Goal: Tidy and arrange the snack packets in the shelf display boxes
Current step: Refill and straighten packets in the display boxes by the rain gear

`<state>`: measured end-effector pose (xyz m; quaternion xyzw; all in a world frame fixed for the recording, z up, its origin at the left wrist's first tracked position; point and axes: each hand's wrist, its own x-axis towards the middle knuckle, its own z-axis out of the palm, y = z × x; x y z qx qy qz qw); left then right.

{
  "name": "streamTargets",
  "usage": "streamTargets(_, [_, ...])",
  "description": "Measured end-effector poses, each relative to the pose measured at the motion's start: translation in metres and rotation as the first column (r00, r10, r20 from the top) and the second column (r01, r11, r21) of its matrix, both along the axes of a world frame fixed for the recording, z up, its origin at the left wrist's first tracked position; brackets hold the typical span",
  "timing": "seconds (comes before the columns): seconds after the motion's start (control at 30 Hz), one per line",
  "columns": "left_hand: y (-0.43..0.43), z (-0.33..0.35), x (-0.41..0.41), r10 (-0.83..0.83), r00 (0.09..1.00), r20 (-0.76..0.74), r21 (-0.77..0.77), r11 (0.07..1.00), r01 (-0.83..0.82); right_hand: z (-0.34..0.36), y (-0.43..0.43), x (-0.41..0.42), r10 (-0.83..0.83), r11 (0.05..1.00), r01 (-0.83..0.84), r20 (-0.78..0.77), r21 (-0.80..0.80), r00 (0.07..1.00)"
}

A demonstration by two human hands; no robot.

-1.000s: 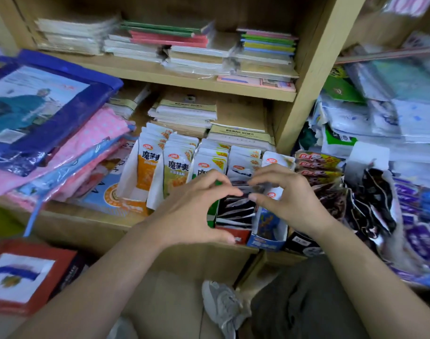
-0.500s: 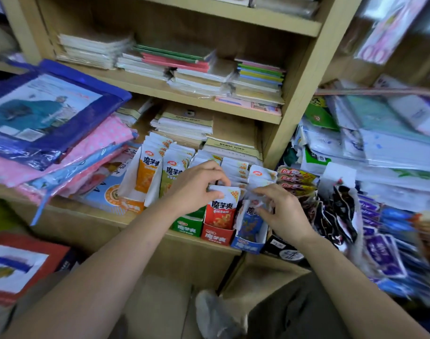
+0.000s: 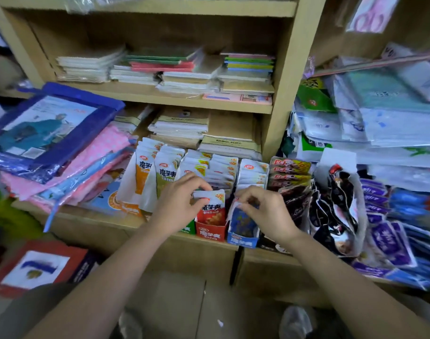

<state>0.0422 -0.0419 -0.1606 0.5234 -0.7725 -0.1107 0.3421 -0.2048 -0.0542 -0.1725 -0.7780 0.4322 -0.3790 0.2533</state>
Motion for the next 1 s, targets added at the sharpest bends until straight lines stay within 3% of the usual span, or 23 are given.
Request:
streamTargets(0.13, [-0.002, -0.005, -0.002, 0.026, 0.995, -0.095, -0.007, 1.000, -0.027, 0.016, -0.018, -0.003, -0.043, 0.990, 0.005, 0.268, 0.138, 0.963])
streamTargets(0.4, [-0.012, -0.004, -0.003, 0.028, 0.990, -0.139, -0.018, 0.999, -0.030, 0.054, -0.037, 0.003, -0.132, 0.990, 0.110, 0.305, 0.090, 0.943])
streamTargets(0.63, [-0.020, -0.009, -0.002, 0.024, 0.974, -0.226, -0.053, 0.998, -0.037, 0.096, -0.015, -0.007, -0.180, 0.975, 0.216, 0.376, -0.055, 0.909])
streamTargets(0.77, [-0.020, -0.011, 0.003, 0.051, 0.945, -0.323, 0.013, 0.999, -0.050, 0.109, 0.005, -0.013, -0.248, 0.950, 0.304, 0.409, -0.077, 0.878])
streamTargets(1.0, [-0.023, -0.007, 0.011, 0.074, 0.867, -0.493, 0.192, 0.981, 0.026, 0.086, 0.021, 0.004, -0.208, 0.967, 0.248, 0.380, -0.060, 0.901])
